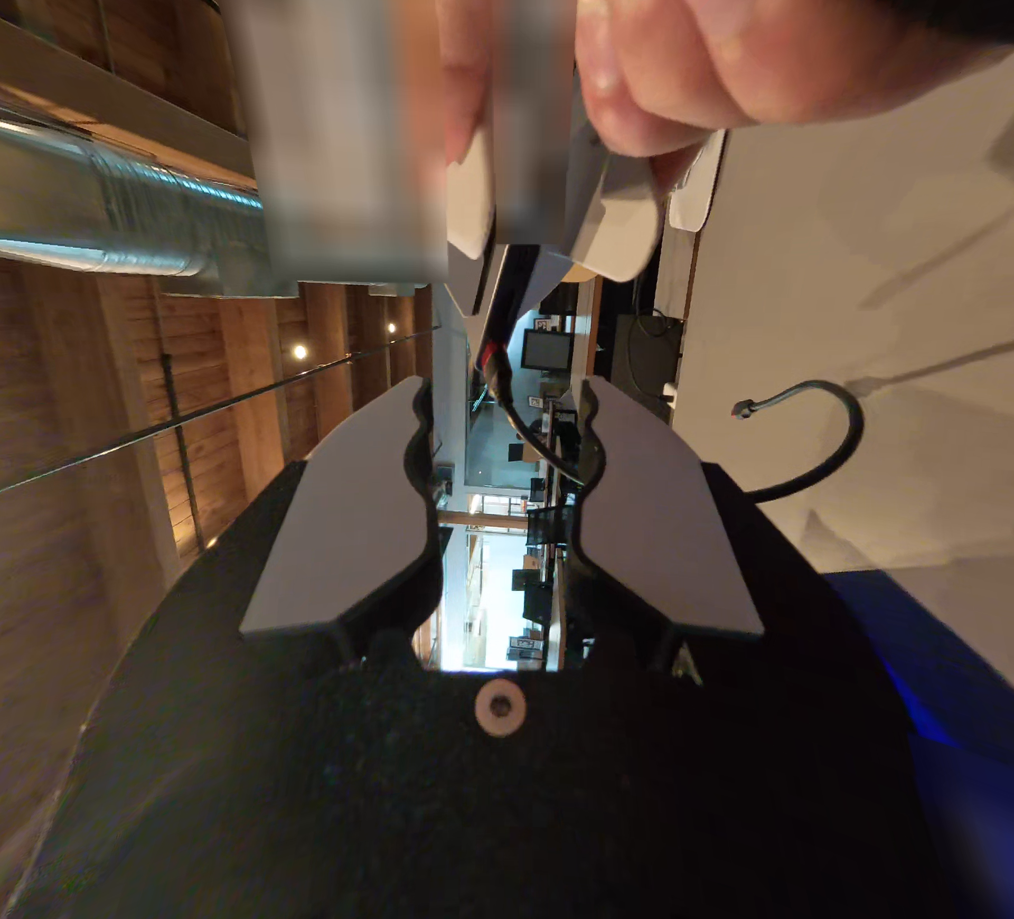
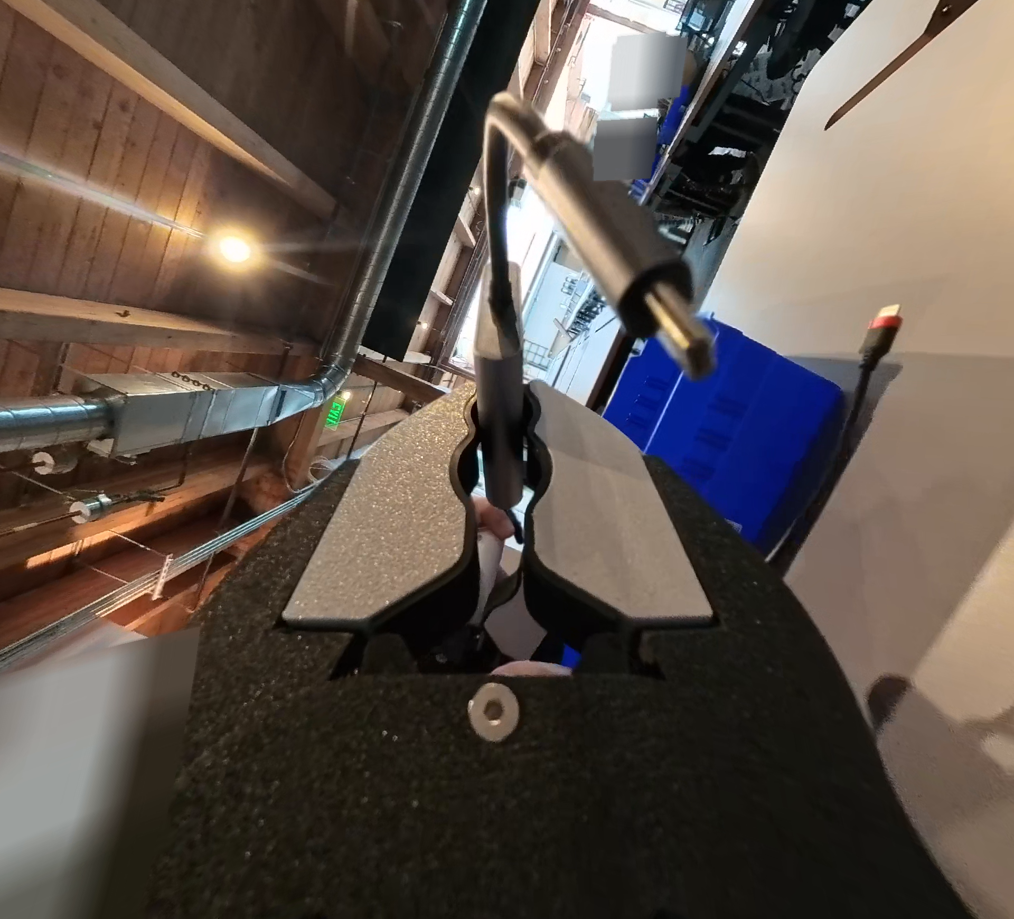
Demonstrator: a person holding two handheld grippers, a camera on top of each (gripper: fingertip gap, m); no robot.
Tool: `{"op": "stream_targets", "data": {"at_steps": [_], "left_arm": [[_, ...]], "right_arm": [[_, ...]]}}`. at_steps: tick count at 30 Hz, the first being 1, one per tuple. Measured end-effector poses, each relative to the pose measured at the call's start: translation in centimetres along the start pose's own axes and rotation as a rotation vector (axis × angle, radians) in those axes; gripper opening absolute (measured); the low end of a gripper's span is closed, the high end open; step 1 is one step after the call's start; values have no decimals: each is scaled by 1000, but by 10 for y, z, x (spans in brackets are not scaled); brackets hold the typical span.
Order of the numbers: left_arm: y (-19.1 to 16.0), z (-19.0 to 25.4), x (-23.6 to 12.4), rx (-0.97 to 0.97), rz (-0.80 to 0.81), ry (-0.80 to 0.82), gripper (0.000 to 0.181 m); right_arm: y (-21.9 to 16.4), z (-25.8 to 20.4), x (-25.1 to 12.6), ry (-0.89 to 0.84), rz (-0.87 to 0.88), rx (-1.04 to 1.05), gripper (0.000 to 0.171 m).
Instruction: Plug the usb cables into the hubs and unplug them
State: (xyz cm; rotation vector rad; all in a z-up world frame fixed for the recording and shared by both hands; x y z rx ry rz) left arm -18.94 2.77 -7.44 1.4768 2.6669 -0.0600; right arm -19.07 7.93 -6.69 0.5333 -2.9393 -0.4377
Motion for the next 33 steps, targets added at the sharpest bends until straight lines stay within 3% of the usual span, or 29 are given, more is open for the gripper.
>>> {"op": "stream_targets", "data": {"at_steps": [7, 20, 33], "left_arm": [[-3, -1, 5, 32, -18, -23, 50], [-3, -24, -4, 38, -41, 87, 8], [-3, -32, -12, 34, -34, 99, 8]], "right_arm": [[-7, -8, 3, 39, -20, 17, 11], [-15, -21, 2, 85, -56, 34, 10], [-18, -30, 2, 122, -84, 52, 10]]}}
Point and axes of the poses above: each gripper's, where its closed fingertips meet, x out along the fingers, y out of its top, z = x × y across the jaws, the point moved 2 cm from there along -x, back along the fingers, and after that the axes turned 11 degrees about -y, right-handed, at the moved point
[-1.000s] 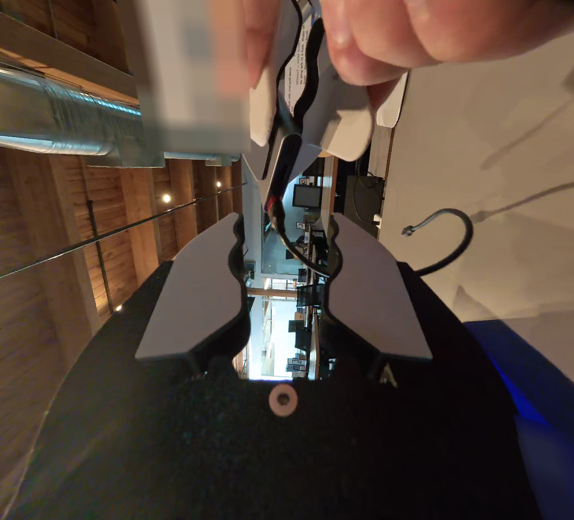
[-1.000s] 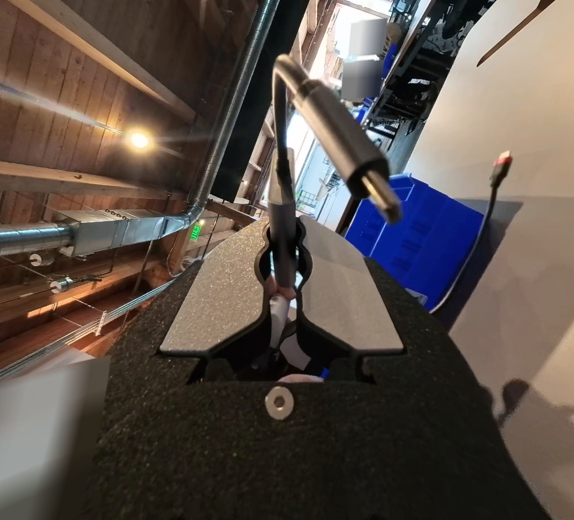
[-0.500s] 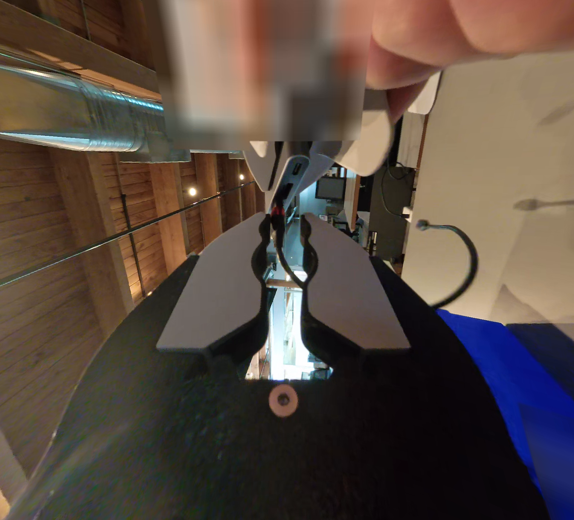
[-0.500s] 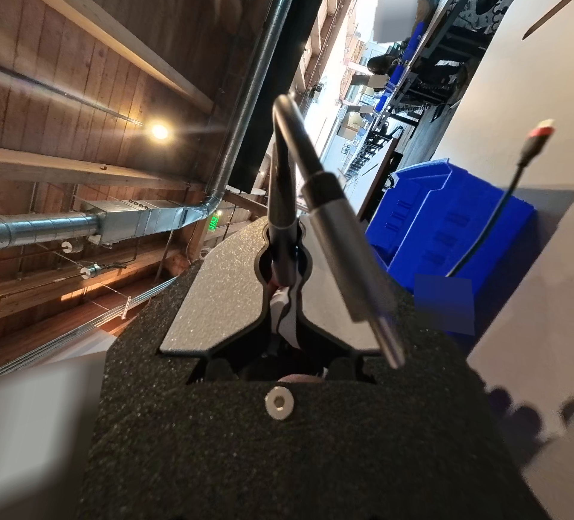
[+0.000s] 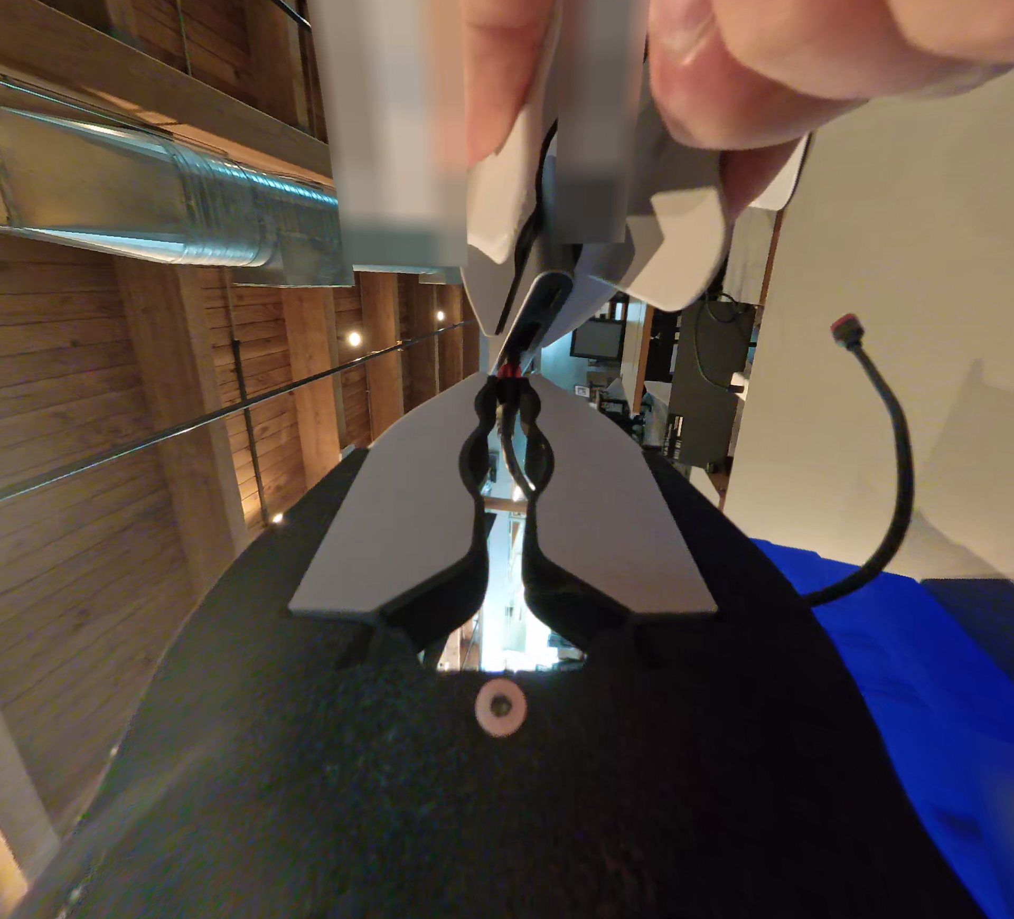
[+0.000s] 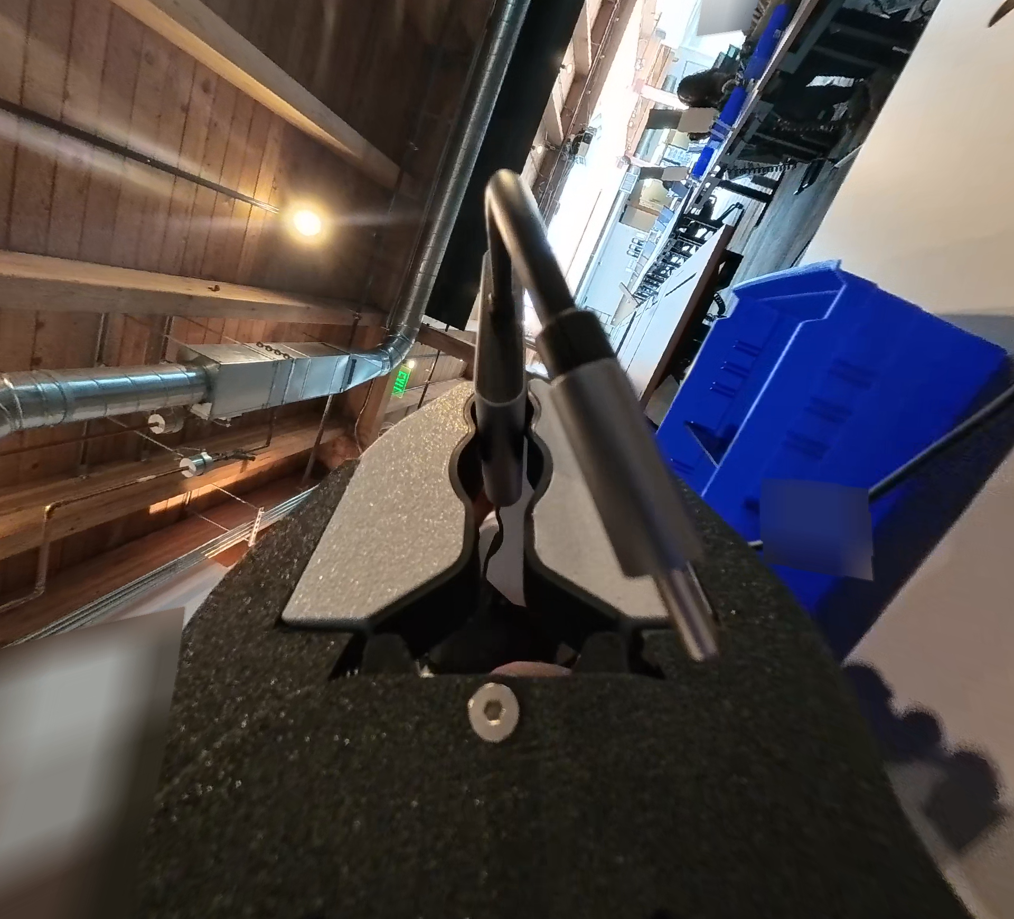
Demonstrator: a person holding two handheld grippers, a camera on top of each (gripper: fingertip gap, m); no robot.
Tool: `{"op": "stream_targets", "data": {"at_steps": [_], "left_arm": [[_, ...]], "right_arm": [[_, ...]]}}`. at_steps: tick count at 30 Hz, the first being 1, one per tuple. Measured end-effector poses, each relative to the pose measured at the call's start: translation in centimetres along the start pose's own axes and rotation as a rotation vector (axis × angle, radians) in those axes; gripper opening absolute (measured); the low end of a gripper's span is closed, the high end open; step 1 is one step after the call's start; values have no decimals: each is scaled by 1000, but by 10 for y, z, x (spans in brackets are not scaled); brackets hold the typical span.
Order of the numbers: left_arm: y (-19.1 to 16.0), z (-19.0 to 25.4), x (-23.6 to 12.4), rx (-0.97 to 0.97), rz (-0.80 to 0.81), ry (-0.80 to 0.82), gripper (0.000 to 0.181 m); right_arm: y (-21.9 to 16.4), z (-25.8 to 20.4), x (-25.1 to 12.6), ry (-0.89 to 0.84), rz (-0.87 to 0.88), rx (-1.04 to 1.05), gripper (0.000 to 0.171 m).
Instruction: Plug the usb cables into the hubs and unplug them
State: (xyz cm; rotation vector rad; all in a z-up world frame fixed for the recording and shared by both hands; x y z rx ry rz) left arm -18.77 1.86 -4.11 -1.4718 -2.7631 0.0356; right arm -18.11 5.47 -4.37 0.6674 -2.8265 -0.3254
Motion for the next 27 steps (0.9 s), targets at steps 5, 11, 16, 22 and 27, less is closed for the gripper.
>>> {"op": "stream_targets", "data": {"at_steps": [5, 11, 16, 22, 27], "left_arm": [[0, 0, -2, 2, 1, 11, 8], [0, 3, -4, -14, 2, -3, 8], [-1, 6, -5, -25, -11, -8, 8], [-2, 6, -6, -54, -21, 0, 8], [-4, 4, -8, -84, -18, 13, 8]], "right_arm": [[0, -1, 0, 1, 4, 0, 10], [1, 2, 0, -14, 19, -4, 11], [1, 3, 3, -23, 44, -1, 11], [1, 3, 5, -33, 109, -4, 11], [-1, 0, 7, -20, 150, -7, 11]]}}
Point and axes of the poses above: each gripper's, where its closed fingertips meet, x out along the fingers, y out of its top, z = x × y across the jaws, the point moved 2 cm from there along -x, back along the fingers, and after that the axes turned 11 degrees about -y, right-handed, at the moved point
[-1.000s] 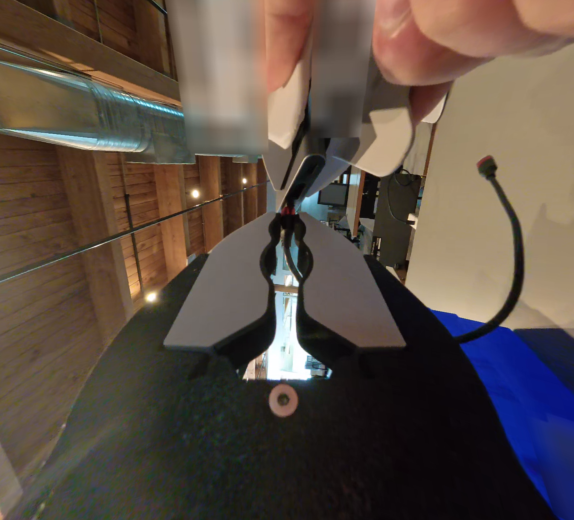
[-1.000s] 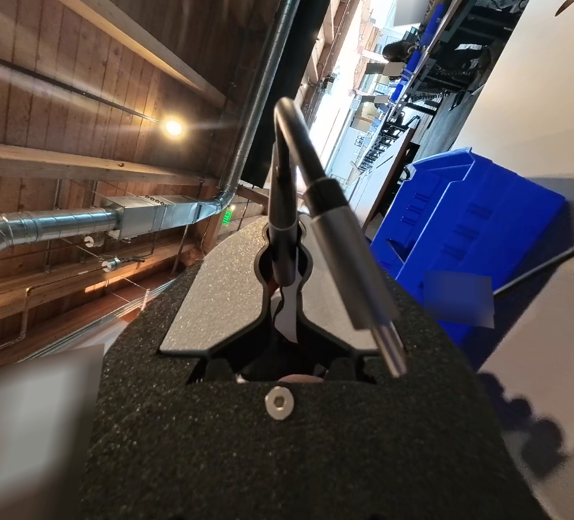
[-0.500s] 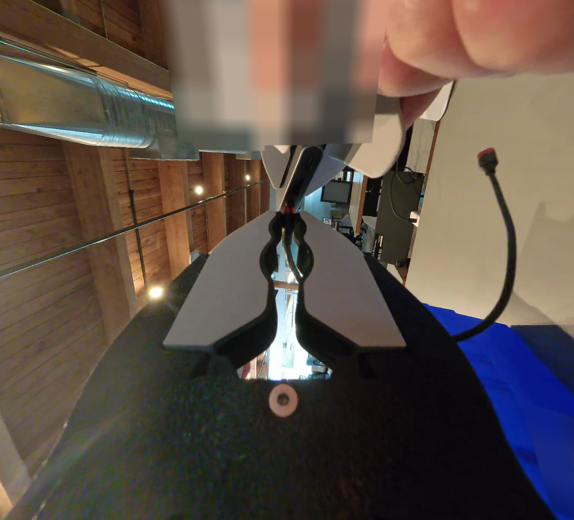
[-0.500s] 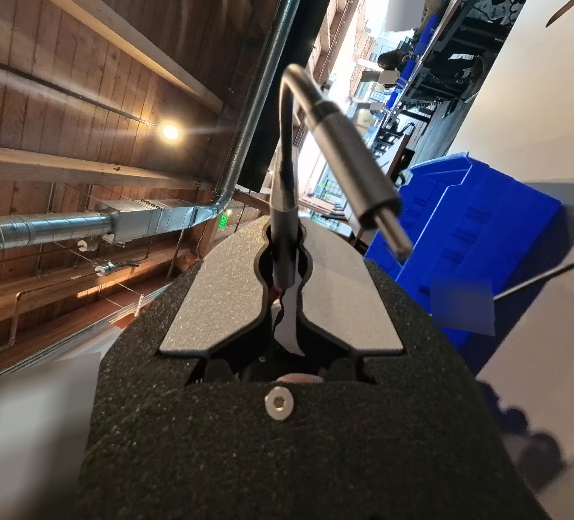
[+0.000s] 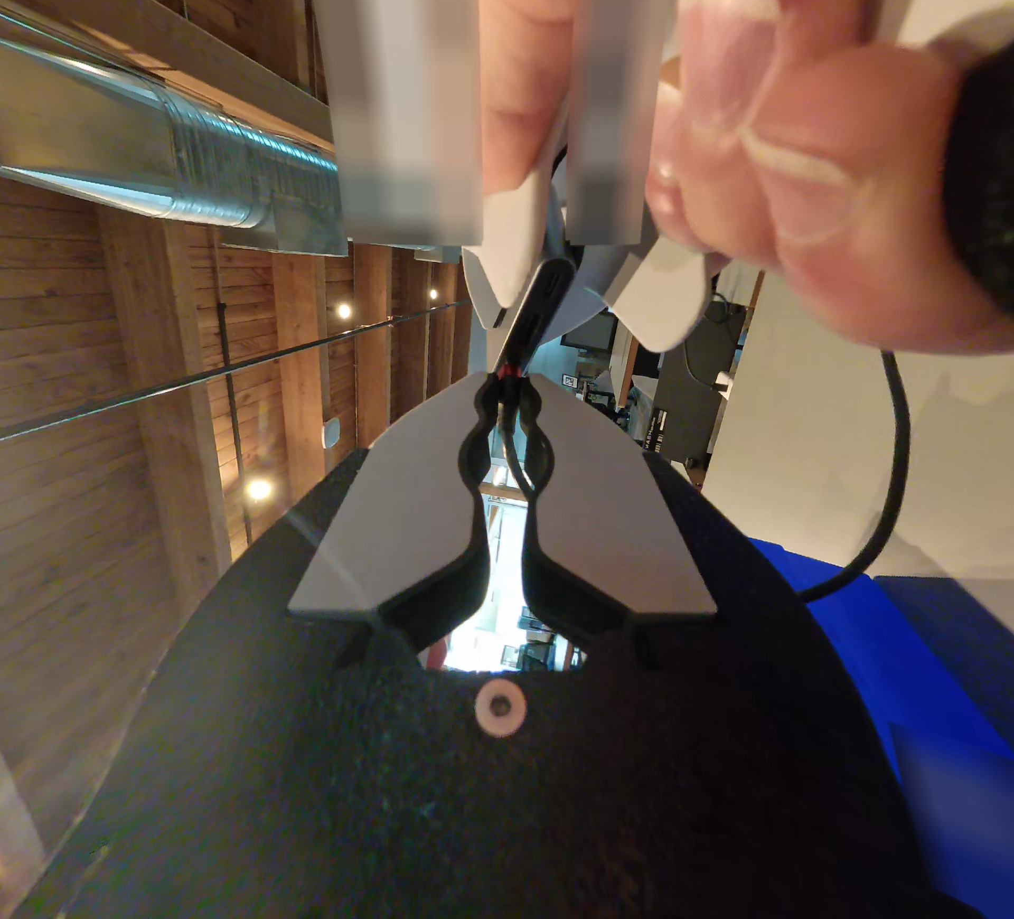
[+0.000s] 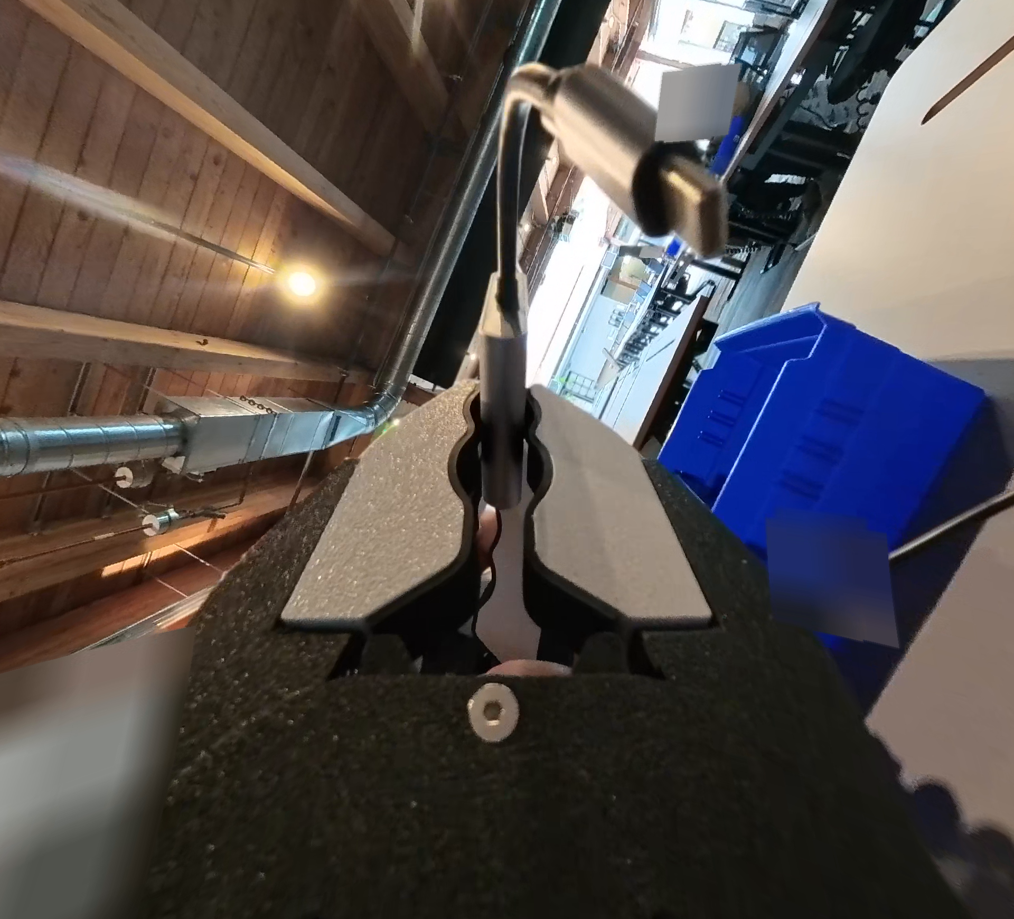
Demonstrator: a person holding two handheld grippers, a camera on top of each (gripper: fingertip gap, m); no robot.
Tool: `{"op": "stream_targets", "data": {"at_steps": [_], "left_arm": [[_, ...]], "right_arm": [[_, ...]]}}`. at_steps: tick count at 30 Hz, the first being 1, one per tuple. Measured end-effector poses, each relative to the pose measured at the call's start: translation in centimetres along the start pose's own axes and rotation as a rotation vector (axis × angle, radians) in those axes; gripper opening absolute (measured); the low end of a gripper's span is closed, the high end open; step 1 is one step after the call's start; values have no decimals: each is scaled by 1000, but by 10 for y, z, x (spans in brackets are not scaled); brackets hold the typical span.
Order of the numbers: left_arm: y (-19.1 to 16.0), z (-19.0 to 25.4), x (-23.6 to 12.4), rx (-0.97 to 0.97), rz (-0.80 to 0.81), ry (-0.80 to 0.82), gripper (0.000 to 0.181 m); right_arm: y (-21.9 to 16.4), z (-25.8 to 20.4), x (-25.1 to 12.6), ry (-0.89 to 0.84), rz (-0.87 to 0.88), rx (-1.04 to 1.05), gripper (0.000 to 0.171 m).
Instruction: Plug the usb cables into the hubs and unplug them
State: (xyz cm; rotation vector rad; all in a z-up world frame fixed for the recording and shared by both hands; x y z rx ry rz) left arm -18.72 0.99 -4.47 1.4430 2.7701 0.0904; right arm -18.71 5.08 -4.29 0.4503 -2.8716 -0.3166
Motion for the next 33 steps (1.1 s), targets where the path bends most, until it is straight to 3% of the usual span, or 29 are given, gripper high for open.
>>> {"op": "stream_targets", "data": {"at_steps": [11, 20, 23, 26, 28, 33], "left_arm": [[-2, -5, -4, -32, 31, 10, 8], [8, -2, -4, -24, 43, 9, 7], [9, -1, -2, -17, 31, 10, 8], [8, 1, 1, -13, 19, 8, 7], [8, 3, 2, -12, 12, 3, 7], [8, 3, 2, -40, 9, -10, 8]], "right_arm": [[-4, -6, -1, 89, -43, -12, 15], [9, 4, -4, 46, 13, 34, 69], [9, 6, -4, 33, 18, 54, 68], [8, 3, -2, 52, 17, 77, 50], [10, -1, -3, 79, 35, 72, 21], [10, 3, -2, 43, 57, 64, 10]]}}
Point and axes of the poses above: each gripper's, where its closed fingertips meet, x out along the fingers, y out of its top, z = x × y across the jaws, the point moved 2 cm from there along -x, back along the fingers, and after that the axes turned 11 degrees about -y, right-handed, at the moved point
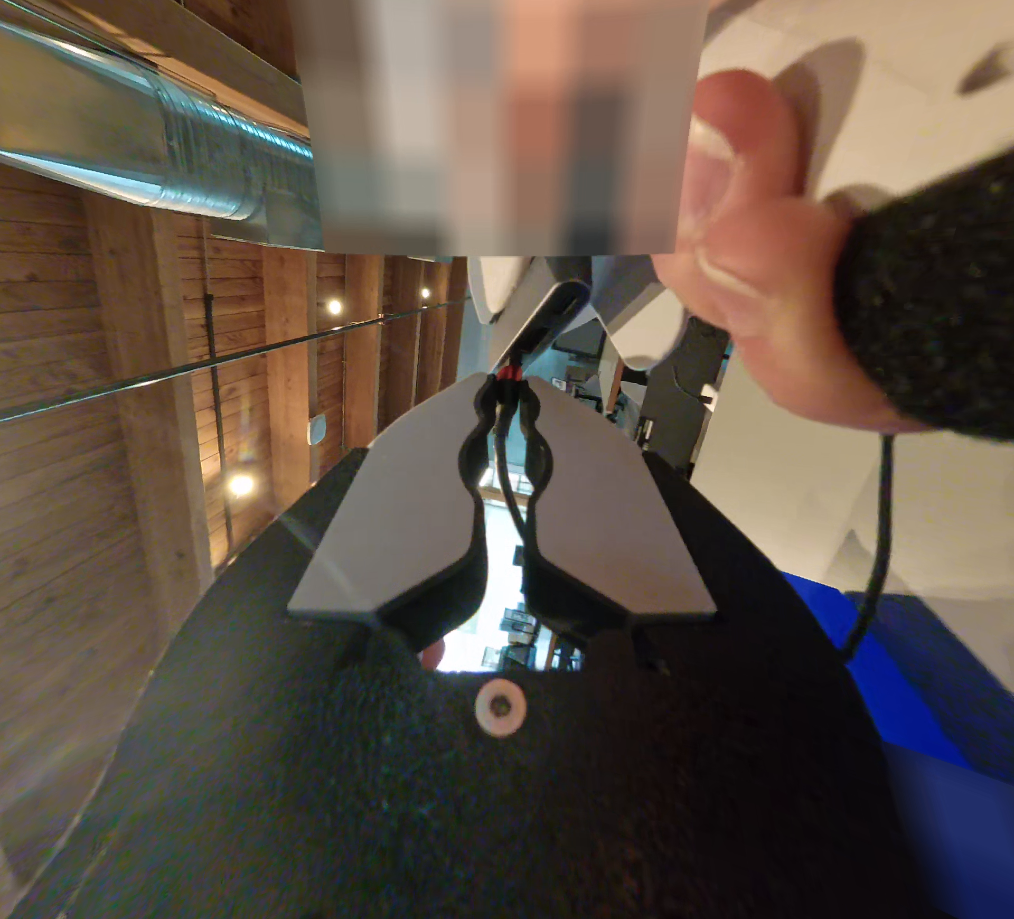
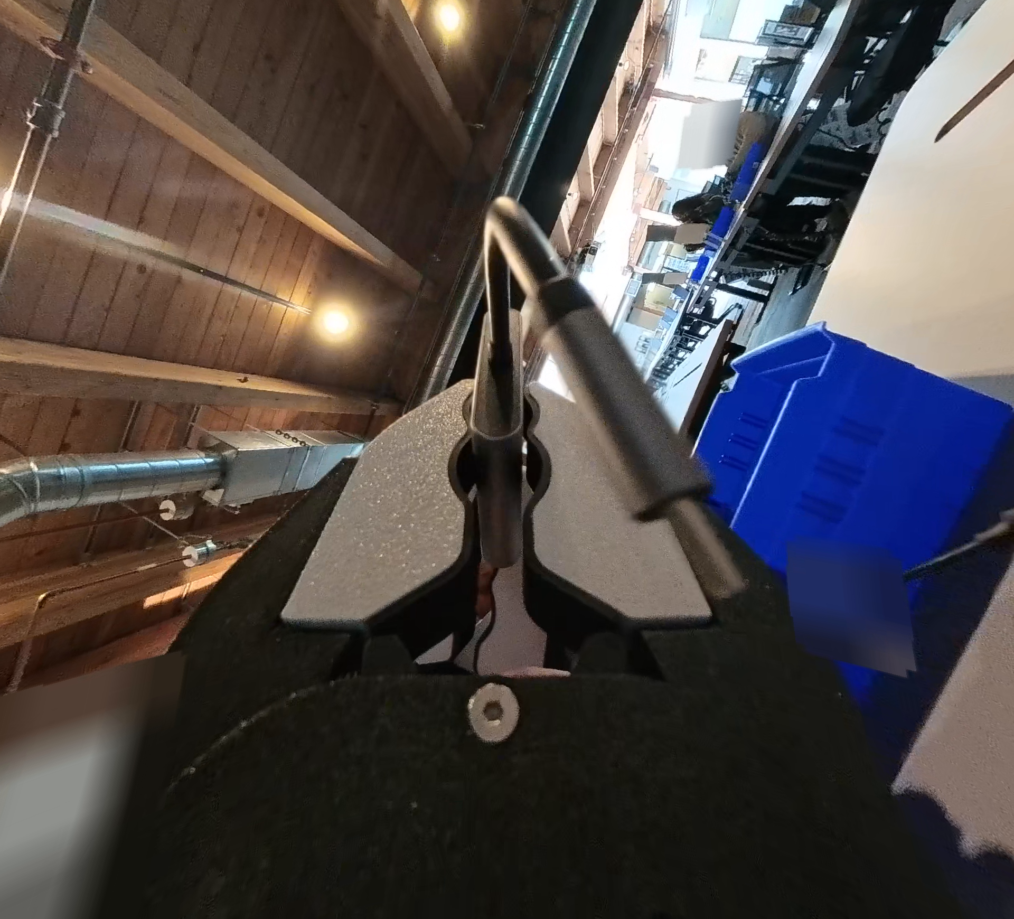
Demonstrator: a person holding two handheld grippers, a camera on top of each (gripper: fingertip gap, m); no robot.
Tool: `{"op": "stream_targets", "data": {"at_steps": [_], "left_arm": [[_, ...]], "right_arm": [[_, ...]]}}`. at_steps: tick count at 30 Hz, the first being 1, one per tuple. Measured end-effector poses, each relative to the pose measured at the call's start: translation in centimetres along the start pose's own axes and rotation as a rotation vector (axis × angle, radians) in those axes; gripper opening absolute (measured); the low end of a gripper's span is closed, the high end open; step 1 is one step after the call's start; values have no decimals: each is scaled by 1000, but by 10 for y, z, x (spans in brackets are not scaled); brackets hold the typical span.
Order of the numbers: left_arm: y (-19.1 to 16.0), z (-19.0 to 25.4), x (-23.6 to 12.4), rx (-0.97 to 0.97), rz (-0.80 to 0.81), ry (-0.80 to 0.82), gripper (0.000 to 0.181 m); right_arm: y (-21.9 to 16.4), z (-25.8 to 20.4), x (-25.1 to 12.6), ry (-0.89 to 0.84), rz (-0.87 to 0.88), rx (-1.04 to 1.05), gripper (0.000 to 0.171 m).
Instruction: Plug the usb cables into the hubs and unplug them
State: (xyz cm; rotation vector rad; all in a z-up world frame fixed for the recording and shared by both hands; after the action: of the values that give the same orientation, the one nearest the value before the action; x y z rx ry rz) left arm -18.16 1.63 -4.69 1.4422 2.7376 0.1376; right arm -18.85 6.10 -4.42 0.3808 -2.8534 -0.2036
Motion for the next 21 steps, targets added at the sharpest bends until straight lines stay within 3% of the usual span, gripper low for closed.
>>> {"op": "stream_targets", "data": {"at_steps": [6, 11, 21], "left_arm": [[0, 3, 2, -70, 17, -36, 9], [-6, 5, 4, -308, 58, -175, 24], [8, -10, -8, -1245, 379, -982, 66]], "right_arm": [[1, 2, -1, -24, 8, -36, 10], [9, 7, -4, -52, 19, -80, 10], [11, 0, -11, -55, -48, -222, 11]]}}
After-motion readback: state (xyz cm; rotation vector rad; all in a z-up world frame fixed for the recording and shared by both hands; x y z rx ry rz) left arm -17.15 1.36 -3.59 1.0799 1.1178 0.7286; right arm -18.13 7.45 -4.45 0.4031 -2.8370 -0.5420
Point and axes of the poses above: each gripper's, where its closed fingertips meet, x out along the fingers, y out of its top, z = x × y across the jaws, the point moved 2 cm from there along -x, back along the fingers, and after that the axes turned 11 degrees about -y, right-handed, at the moved point
